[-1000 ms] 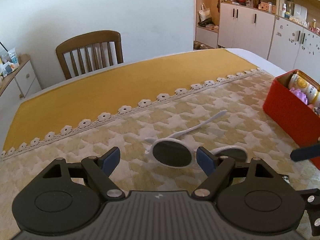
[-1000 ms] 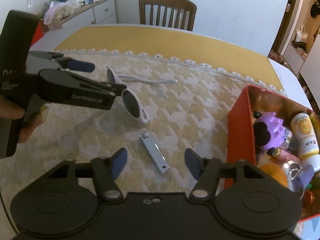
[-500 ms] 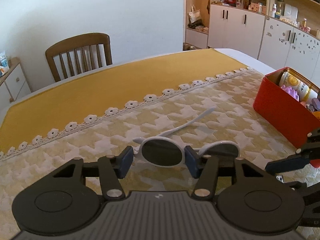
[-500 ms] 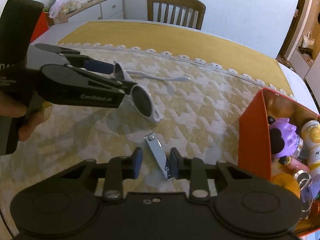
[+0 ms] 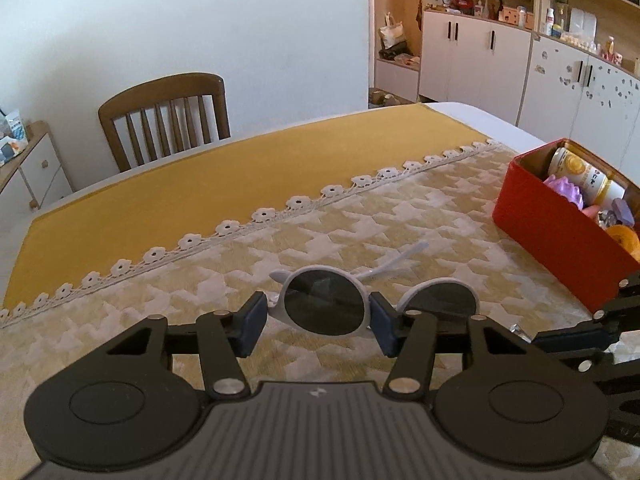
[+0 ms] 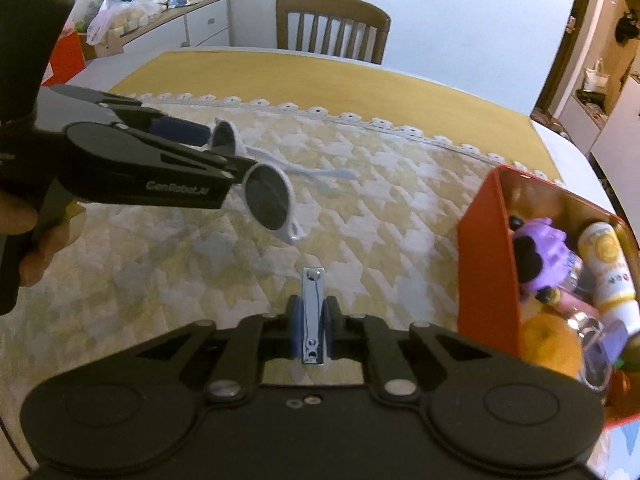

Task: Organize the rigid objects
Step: 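Carry the sunglasses and nail clipper into the red tin with both grippers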

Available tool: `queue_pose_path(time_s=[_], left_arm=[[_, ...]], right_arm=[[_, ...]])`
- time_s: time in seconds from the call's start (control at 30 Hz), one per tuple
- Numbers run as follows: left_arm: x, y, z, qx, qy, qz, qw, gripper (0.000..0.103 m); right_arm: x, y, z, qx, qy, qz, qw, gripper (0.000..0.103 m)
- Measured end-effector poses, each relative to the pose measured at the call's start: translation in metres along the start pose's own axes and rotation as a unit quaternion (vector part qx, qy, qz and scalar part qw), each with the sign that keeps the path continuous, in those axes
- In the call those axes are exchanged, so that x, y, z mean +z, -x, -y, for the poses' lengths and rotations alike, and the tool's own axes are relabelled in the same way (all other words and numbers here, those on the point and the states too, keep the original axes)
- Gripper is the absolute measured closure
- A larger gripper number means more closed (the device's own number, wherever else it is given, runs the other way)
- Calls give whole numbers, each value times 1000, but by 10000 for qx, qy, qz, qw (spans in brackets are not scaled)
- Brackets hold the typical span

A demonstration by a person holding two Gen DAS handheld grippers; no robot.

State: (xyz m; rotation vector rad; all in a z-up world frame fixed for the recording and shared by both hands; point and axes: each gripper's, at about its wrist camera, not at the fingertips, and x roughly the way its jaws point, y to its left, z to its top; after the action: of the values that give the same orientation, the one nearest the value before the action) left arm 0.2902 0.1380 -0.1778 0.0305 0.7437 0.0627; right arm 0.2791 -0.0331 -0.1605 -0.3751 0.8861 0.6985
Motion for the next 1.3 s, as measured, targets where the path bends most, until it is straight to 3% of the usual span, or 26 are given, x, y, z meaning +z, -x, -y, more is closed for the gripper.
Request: queue_pose_path(time_s=[0.37, 0.6, 0.93, 1.3], left_arm=[[1, 40, 9, 100, 115, 147, 9998, 49], [17, 76, 22, -98, 304, 388, 9987, 49], [43, 115, 71, -523, 134, 683, 9962, 49], [67, 105, 137, -773, -60, 617, 9951, 49]], right_arm=[[-16, 47, 16, -15, -468, 246, 9986, 93], [-20, 80, 37, -82, -734, 515, 9959, 93], [-32, 108, 74, -273, -946, 775, 9921, 93], [-47, 120, 122, -417, -995, 845, 9906, 93]])
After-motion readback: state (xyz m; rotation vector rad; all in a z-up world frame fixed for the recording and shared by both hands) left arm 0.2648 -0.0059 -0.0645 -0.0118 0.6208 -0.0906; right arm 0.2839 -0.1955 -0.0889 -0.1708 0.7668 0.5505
